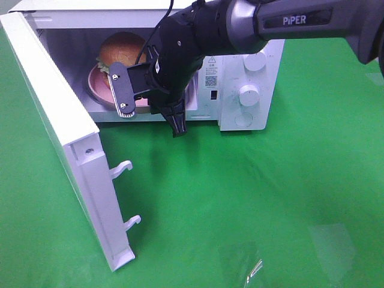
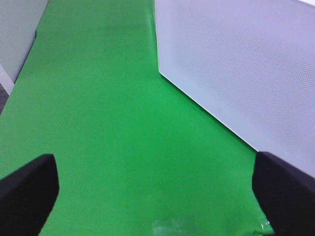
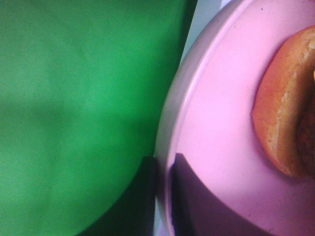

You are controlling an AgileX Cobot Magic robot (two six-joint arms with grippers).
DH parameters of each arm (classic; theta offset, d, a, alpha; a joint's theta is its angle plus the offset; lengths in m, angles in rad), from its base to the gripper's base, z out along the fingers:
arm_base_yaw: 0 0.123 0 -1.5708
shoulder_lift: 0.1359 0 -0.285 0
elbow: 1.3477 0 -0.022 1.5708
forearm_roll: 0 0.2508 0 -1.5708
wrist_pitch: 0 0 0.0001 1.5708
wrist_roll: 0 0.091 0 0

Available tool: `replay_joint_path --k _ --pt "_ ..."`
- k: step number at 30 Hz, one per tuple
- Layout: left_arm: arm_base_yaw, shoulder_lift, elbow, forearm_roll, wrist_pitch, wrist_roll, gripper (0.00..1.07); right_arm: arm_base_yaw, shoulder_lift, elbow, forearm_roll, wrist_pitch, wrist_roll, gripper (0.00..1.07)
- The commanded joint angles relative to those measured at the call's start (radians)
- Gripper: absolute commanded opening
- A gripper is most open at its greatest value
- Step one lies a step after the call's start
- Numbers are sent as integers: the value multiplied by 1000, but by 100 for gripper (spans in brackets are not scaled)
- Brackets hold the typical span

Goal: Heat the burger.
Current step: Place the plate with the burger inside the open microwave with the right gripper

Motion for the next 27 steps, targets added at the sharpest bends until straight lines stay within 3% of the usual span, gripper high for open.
replay_joint_path --k 1,16,27 --pt "-5 -17 1 -5 4 0 100 -13 -6 -21 -17 -51 5 0" --pt "-5 -17 1 -5 4 0 100 -25 -2 -21 -17 -54 4 1" --pt "-5 -17 1 -5 4 0 100 -24 -2 -21 -16 -95 -29 13"
